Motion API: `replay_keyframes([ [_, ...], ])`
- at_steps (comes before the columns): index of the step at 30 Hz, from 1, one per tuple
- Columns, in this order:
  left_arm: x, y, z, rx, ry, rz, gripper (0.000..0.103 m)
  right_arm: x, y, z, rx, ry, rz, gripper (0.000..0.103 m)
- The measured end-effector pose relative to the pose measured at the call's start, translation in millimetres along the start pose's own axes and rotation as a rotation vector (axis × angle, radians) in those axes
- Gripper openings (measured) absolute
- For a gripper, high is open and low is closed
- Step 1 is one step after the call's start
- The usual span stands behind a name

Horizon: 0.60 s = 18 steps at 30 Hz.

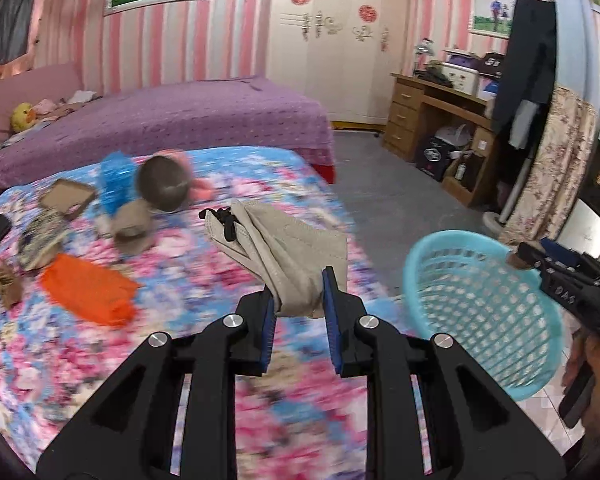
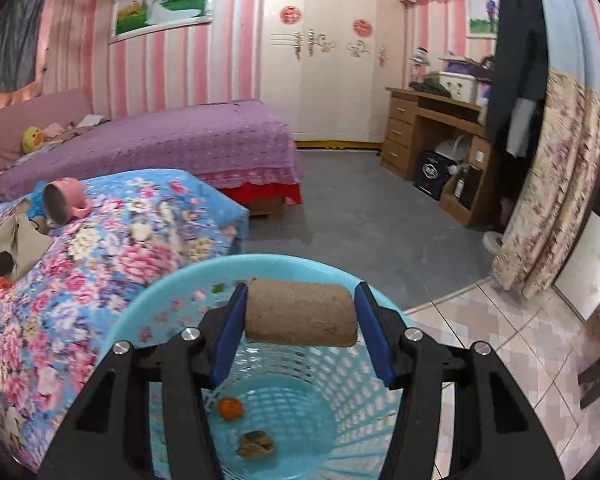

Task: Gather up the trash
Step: 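Carry the grey cloth and cardboard tube over the blue basket and open both tools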

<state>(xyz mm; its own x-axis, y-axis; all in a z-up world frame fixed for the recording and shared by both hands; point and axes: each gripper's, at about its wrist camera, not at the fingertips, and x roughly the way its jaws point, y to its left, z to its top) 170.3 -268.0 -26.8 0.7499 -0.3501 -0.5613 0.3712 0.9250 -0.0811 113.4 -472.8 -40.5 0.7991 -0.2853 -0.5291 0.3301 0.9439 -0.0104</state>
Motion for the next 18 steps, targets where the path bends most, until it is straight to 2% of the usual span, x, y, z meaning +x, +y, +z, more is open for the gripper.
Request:
replay_keyframes([
  [8,22,-78,-8,0.077,0.025,-0.092,0.021,1,-26,-10,0.012,0.008,-0.016,0.054],
  [15,44,-116,-16,0.122,0.068,-0.135,0.023,-2,-46,-17,0.074,0.017,-0.054,0.054],
  [17,50,-121,-16,0.126,0.076,-0.138,0.028,-3,-52,-18,0.105,0.005,-0.047,0.054],
  [18,52,-122,-16,0.129,0.08,-0.136,0.037,-4,-53,-18,0.107,0.002,-0.047,0.054],
])
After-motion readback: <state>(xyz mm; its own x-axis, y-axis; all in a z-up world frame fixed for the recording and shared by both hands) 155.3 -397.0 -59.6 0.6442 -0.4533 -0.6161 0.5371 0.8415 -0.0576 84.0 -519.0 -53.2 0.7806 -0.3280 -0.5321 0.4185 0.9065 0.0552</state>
